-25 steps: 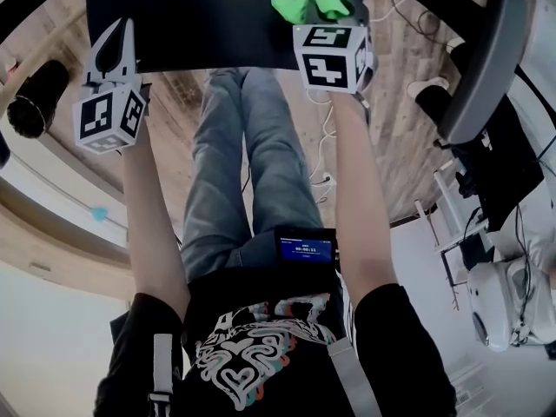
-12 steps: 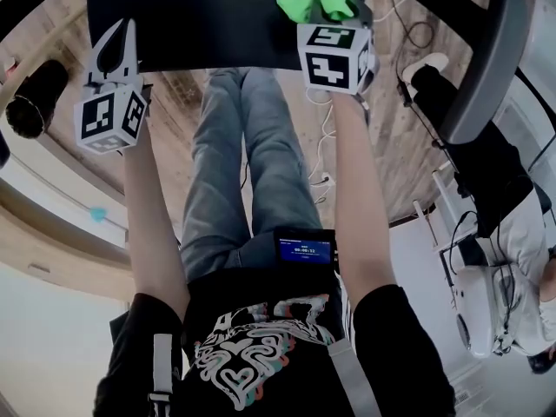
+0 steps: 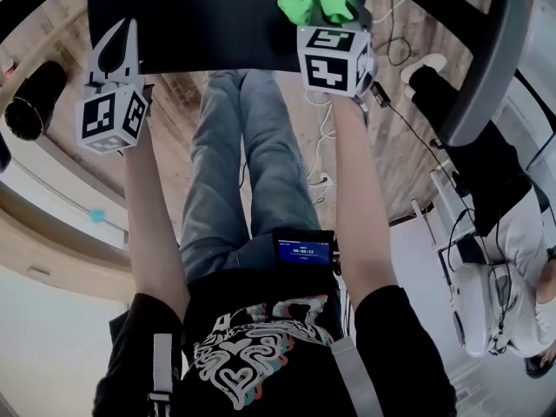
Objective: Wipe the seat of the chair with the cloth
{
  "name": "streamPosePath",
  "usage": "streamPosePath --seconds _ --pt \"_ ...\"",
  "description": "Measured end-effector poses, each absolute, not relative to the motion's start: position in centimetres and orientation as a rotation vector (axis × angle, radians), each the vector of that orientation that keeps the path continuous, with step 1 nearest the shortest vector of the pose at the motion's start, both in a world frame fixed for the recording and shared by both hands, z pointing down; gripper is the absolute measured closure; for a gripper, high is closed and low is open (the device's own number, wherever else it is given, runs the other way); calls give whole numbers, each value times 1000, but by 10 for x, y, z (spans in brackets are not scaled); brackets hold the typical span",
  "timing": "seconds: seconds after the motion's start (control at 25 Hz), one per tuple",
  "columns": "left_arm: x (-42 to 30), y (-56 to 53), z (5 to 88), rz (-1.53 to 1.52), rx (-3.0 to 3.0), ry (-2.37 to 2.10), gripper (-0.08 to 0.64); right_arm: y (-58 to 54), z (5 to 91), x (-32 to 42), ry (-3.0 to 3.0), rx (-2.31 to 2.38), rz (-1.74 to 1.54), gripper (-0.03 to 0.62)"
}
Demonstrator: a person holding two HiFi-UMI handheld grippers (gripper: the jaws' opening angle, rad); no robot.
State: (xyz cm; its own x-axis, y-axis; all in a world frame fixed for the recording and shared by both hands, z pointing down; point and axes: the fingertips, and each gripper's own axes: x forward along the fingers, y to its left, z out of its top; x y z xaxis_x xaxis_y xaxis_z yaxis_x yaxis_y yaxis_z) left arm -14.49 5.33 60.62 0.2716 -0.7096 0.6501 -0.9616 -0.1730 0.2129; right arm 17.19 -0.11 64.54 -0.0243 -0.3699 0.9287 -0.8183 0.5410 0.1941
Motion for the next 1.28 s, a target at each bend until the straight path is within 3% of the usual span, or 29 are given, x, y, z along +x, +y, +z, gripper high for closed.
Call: streamPosePath --seconds 0.92,1.28 --pt "-139 51 606 517 1962 -1497 559 1 644 173 -1612 1052 507 492" --pt "-144 52 604 506 1964 -1501 558 23 656 107 -1705 916 527 492"
